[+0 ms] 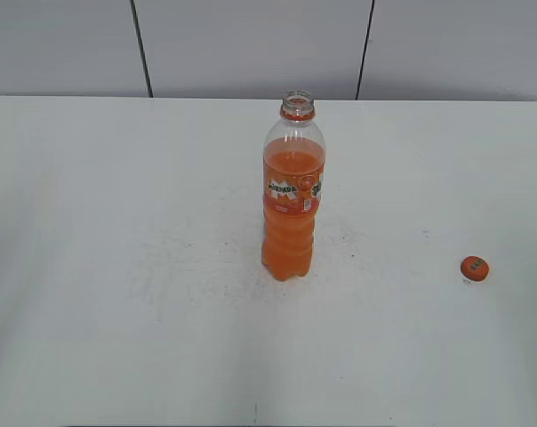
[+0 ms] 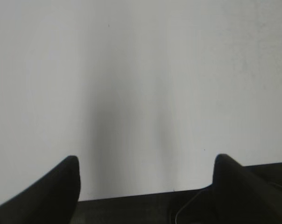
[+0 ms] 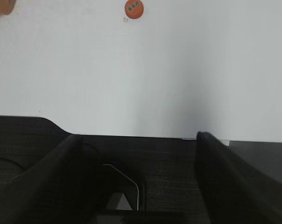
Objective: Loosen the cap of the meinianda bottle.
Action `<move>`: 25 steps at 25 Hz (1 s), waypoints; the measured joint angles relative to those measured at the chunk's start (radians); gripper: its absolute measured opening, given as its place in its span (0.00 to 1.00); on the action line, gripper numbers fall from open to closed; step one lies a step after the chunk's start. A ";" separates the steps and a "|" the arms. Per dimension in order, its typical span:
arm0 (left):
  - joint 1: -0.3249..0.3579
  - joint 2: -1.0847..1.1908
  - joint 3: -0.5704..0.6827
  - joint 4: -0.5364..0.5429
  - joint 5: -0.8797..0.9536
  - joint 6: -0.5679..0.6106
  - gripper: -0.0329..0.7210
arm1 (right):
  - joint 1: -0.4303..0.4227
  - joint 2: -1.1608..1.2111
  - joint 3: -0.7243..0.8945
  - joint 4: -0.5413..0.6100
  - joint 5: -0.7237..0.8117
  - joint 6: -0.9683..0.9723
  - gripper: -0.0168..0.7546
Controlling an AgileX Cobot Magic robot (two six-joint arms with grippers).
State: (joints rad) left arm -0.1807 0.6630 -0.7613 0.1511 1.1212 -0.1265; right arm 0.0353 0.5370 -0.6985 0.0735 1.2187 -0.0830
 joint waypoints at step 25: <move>0.000 -0.666 0.192 -0.082 -0.083 0.064 0.73 | 0.000 -0.546 0.256 -0.073 -0.180 -0.052 0.74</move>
State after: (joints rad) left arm -0.1807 -0.0032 -0.5689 0.0689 1.0383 -0.0627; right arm 0.0353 -0.0089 -0.4420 0.0000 1.0385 -0.1352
